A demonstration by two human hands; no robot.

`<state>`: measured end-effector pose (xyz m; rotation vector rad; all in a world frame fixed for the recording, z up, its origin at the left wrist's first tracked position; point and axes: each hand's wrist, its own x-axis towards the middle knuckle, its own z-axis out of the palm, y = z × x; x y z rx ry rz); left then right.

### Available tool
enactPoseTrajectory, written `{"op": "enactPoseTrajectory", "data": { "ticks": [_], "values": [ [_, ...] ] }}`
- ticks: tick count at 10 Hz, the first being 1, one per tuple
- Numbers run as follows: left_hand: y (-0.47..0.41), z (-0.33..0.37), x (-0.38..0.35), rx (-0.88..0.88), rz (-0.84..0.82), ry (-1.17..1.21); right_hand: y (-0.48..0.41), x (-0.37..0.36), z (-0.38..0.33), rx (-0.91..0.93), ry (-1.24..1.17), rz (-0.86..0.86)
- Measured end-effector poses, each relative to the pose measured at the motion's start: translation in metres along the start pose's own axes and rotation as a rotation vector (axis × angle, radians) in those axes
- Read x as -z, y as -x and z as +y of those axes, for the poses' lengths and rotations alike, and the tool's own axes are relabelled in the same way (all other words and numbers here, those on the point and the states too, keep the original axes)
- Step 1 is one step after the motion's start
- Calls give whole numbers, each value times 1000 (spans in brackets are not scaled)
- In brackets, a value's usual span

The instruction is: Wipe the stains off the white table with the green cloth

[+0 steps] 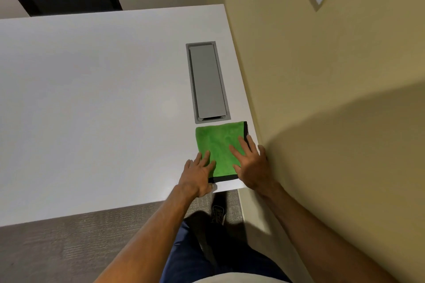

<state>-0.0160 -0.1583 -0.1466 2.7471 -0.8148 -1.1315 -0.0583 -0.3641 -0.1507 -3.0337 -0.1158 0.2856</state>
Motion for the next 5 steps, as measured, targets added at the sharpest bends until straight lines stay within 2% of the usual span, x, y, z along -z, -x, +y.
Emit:
{"op": "enactPoseTrajectory", "data": {
  "ticks": [2,3,5],
  "values": [
    [-2,1,-6,-7,-35,-40,1,-28,10,-70,112,-221],
    [1,-2,2,-14,-41,-20,0,-26,13,-85,87,-309],
    [21,-7,14,12,74,79,-14,12,2,-73,9,-202]
  ]
}}
